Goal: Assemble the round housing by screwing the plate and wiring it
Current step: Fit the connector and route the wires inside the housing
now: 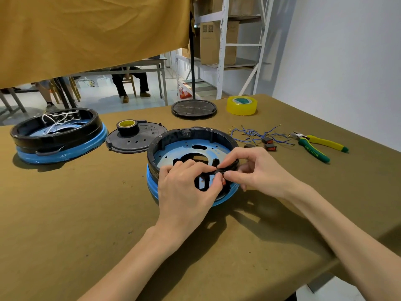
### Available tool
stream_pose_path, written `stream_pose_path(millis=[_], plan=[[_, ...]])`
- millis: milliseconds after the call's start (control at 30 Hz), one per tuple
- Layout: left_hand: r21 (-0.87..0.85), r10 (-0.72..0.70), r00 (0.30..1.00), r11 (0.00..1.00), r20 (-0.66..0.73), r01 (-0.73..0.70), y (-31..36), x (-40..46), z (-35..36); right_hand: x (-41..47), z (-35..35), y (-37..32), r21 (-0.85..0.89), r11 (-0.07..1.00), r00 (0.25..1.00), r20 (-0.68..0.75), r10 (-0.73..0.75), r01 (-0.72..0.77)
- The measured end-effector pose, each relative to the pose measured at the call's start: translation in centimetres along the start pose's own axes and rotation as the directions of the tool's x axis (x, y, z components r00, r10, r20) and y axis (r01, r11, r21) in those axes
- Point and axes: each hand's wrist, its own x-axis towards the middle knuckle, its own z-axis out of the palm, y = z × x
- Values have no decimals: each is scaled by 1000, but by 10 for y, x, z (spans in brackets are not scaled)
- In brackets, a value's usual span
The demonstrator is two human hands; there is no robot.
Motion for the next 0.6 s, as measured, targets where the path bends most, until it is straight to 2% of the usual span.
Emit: stream_pose_path(millis=[200, 433, 500, 600], plan=[[14, 16, 1000, 1000, -7, -16, -3, -1, 1, -8, 1, 2, -14, 999, 997, 67, -28, 29], [43, 93, 992, 994, 83, -96, -15, -4, -2, -6, -1, 1, -88, 992, 996, 15, -87, 88], [42, 111, 988, 992, 107, -116, -16, -4, -4, -11, 0, 0, -224, 958, 984, 10, -179, 177], [45, 101, 989, 993, 104, -107, -15, -2, -6, -17, 3, -1, -559, 766, 928, 20, -372, 319]])
